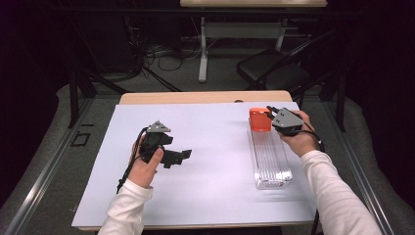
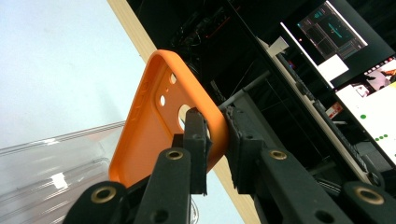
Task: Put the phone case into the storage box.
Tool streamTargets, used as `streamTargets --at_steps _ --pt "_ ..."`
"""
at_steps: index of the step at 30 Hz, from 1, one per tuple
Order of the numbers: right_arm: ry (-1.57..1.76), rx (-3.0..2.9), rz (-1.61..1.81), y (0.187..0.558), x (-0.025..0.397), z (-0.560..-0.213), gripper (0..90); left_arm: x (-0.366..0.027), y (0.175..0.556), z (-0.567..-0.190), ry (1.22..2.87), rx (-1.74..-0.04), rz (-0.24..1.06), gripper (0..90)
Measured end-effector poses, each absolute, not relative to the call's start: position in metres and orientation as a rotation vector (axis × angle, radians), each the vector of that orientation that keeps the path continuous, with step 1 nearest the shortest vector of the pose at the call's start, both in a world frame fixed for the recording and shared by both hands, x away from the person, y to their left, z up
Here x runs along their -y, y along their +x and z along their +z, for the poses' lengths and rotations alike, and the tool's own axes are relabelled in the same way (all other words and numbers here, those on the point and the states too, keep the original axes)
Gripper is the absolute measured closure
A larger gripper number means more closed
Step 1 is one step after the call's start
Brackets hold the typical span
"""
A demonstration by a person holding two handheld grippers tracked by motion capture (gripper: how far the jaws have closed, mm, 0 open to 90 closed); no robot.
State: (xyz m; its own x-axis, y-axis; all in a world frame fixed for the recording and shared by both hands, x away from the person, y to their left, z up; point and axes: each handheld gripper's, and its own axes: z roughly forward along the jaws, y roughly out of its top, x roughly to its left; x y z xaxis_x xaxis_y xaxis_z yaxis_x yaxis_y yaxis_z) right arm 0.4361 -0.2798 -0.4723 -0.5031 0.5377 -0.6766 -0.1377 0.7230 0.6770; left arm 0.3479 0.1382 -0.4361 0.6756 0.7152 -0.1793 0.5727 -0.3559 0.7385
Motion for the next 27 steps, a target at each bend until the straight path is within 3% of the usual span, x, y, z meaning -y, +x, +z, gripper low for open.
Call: streamTargets --at_steps 27 --pt "0.319 -1.926 0.691 0.455 0.287 -0.472 76.9 -0.136 0.348 -0.438 2.067 -0.992 0.211 14.2"
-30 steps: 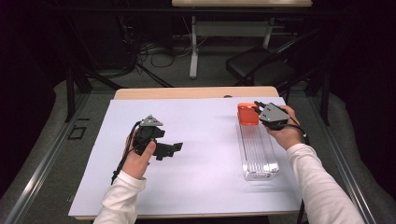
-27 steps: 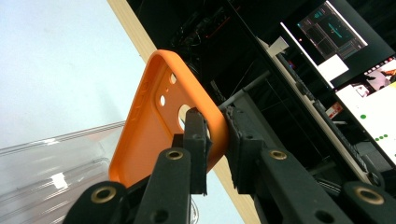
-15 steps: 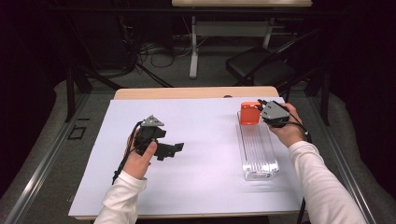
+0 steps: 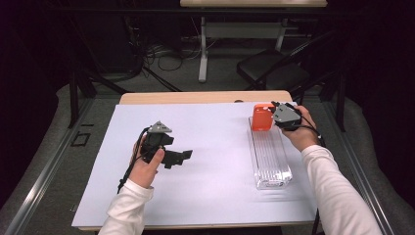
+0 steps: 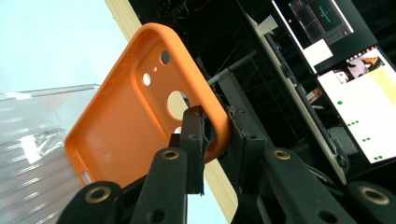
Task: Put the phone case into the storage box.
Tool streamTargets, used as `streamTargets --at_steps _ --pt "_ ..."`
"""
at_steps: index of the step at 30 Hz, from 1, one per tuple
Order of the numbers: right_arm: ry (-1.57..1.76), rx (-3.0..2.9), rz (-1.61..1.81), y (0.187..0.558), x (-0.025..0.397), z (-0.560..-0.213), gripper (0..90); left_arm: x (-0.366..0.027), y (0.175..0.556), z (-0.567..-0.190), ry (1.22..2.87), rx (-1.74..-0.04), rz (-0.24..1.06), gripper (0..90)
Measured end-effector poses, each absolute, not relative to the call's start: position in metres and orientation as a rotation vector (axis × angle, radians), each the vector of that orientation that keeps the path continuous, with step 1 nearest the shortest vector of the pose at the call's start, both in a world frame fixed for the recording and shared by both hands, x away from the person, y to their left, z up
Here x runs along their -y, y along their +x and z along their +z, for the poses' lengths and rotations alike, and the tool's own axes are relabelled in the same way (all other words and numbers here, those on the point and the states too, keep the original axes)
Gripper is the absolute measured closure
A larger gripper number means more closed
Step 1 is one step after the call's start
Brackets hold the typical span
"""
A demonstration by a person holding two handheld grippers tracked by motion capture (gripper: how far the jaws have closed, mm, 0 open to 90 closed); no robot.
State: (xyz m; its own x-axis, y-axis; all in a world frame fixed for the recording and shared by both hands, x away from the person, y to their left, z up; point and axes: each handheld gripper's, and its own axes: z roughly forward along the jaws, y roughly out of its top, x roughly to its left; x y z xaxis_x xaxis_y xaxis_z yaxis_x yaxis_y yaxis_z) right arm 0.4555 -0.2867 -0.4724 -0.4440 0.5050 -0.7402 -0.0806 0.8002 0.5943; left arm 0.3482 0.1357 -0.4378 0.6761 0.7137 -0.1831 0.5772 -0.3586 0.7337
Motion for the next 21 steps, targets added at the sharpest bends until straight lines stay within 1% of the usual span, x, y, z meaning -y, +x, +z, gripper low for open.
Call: streamTargets --at_steps 8,21 --pt "0.360 -1.919 0.690 0.462 0.294 -0.476 74.4 -0.135 0.349 -0.438 2.069 -0.990 0.216 14.3" --pt "0.394 -1.906 0.692 0.466 0.292 -0.478 71.9 -0.136 0.348 -0.437 2.071 -0.987 0.211 14.2"
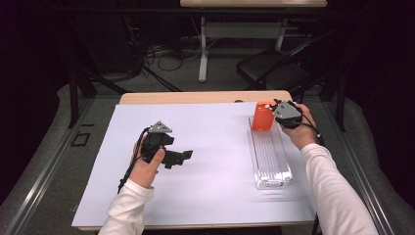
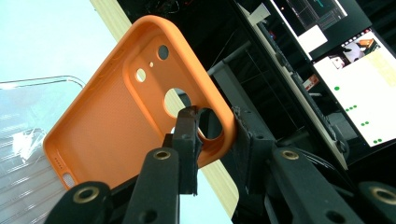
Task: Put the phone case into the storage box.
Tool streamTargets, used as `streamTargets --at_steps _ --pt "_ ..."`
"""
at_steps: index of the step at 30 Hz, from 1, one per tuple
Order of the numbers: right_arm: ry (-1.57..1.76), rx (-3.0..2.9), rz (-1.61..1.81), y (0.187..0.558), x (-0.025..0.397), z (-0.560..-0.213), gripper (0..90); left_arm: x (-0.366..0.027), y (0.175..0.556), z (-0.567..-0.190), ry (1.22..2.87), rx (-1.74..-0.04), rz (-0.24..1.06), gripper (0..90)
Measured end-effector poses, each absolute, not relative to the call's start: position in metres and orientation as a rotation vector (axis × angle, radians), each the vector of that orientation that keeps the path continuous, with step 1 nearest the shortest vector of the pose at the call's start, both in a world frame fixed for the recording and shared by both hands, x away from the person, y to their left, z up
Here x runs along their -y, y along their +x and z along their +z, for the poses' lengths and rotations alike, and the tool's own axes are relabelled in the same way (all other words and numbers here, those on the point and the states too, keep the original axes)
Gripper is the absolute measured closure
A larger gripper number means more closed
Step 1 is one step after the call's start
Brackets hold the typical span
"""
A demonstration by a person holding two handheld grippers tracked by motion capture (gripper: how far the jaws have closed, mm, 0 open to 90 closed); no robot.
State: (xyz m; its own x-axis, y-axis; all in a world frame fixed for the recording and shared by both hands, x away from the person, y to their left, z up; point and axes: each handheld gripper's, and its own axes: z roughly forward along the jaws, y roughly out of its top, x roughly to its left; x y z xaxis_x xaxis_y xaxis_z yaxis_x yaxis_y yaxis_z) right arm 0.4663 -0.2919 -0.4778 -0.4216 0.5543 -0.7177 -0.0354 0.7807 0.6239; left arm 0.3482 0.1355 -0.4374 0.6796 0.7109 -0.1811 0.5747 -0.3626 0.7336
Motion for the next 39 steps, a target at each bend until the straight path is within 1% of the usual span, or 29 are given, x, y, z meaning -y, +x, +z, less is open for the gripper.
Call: streamTargets --at_steps 9,39 --pt "0.394 -1.910 0.681 0.4662 0.2906 -0.4782 68.9 -0.1347 0.3484 -0.4381 2.071 -0.988 0.213 14.3" --pt "0.448 -1.899 0.656 0.4607 0.2889 -0.4733 47.5 -0.1350 0.3485 -0.4380 2.069 -0.993 0.216 14.2"
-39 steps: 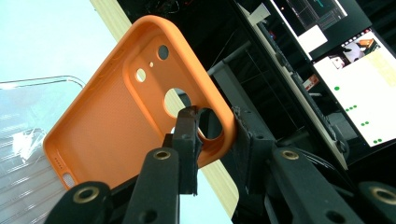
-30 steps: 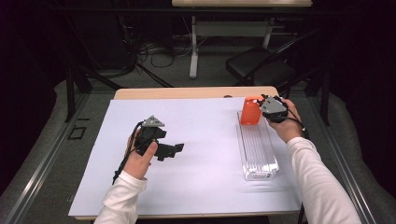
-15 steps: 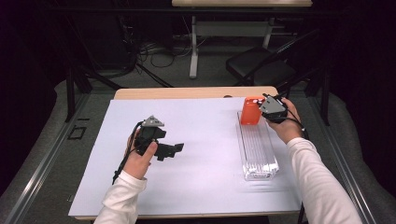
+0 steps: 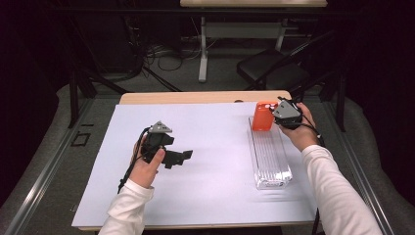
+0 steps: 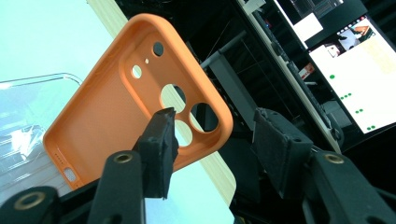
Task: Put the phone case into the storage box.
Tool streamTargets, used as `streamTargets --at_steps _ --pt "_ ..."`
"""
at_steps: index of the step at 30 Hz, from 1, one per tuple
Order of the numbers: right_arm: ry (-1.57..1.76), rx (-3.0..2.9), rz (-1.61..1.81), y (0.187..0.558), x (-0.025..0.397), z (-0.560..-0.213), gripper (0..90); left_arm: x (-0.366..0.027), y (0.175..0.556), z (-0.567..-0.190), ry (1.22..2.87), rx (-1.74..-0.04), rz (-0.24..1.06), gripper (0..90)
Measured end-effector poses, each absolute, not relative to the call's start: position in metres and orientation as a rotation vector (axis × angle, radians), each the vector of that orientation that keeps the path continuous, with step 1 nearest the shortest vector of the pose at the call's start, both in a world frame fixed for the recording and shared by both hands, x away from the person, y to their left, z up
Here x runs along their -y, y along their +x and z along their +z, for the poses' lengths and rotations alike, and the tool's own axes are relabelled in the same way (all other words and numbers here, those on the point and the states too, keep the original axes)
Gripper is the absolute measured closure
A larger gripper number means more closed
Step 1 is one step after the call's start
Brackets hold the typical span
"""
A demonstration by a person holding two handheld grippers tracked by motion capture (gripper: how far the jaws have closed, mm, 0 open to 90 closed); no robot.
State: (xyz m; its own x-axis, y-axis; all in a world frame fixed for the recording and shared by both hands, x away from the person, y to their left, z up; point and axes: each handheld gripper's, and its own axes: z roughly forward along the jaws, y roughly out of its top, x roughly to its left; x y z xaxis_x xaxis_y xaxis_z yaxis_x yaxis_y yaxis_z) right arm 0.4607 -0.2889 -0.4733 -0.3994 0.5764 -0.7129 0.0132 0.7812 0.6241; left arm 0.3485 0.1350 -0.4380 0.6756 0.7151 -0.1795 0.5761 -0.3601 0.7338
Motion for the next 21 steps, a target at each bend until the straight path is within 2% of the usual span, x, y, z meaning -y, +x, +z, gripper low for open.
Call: streamTargets --at_steps 8,11,21 --pt "0.490 -1.890 0.649 0.458 0.289 -0.469 39.2 -0.136 0.349 -0.437 2.064 -0.991 0.213 14.2" --pt "0.513 -1.873 0.671 0.457 0.290 -0.468 31.5 -0.136 0.348 -0.437 2.065 -0.989 0.213 14.3" --pt "0.601 -1.890 0.729 0.451 0.288 -0.462 26.9 -0.137 0.348 -0.436 2.059 -0.992 0.216 14.3"
